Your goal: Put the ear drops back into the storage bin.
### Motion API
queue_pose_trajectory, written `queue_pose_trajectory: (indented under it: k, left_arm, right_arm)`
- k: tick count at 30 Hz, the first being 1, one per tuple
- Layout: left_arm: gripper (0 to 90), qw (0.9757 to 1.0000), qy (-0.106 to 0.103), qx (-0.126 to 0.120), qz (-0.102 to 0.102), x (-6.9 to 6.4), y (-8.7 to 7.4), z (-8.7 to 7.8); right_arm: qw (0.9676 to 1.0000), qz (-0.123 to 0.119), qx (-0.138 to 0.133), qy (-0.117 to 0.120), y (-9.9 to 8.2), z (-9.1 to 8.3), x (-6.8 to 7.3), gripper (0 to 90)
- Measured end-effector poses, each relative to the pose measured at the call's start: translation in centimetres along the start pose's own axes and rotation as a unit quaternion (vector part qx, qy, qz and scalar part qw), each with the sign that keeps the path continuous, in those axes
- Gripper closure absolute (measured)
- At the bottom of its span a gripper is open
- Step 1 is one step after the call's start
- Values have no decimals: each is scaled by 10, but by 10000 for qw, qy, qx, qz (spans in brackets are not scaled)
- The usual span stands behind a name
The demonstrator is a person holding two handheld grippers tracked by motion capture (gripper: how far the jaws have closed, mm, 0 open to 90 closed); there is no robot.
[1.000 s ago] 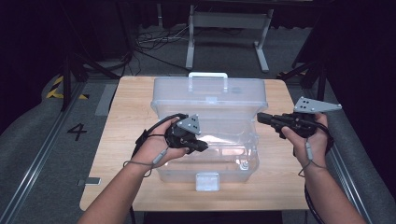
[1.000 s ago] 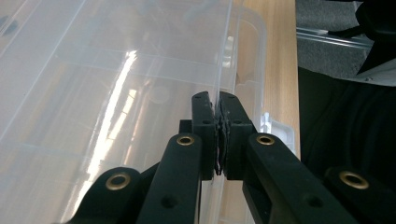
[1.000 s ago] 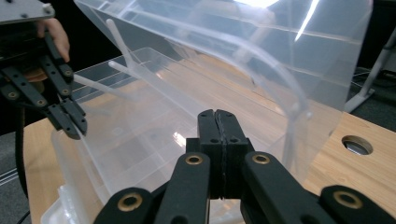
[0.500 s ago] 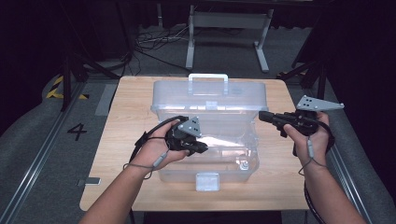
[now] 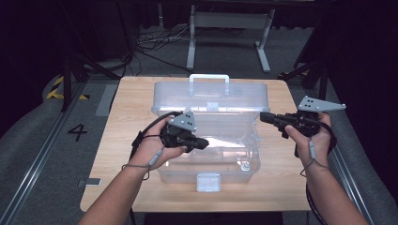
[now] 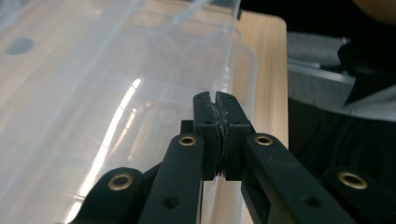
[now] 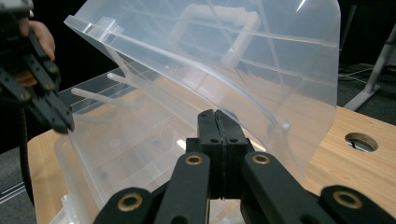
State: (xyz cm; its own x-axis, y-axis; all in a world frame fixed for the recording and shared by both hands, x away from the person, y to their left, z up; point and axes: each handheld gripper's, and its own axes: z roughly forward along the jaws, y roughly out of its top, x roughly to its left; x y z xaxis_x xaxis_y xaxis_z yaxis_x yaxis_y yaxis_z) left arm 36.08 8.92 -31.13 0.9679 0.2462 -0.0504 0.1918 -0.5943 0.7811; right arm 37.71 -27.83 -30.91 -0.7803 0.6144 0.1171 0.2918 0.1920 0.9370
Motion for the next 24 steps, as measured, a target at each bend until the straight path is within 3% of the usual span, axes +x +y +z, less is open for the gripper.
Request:
queue_pose_trajectory:
  k: [5,9,15,24]
  left_arm:
    - [889,9994,171,-263,-167,3,-5,-15]
    - [892,9987,320,-309,-236,4,-9,-22]
    - [893,9956,604,-521,-499,7,-16,-37]
    - [894,9904,848,-708,-830,14,-34,-52]
  right_arm:
    - [10000,-17,2,-2,0,-1,1,900]
    - [10000,-27,11,-8,-1,-1,2,900]
    - [10000,-20,20,16,-2,-2,3,900]
    - [10000,-42,29,27,-5,-5,5,900]
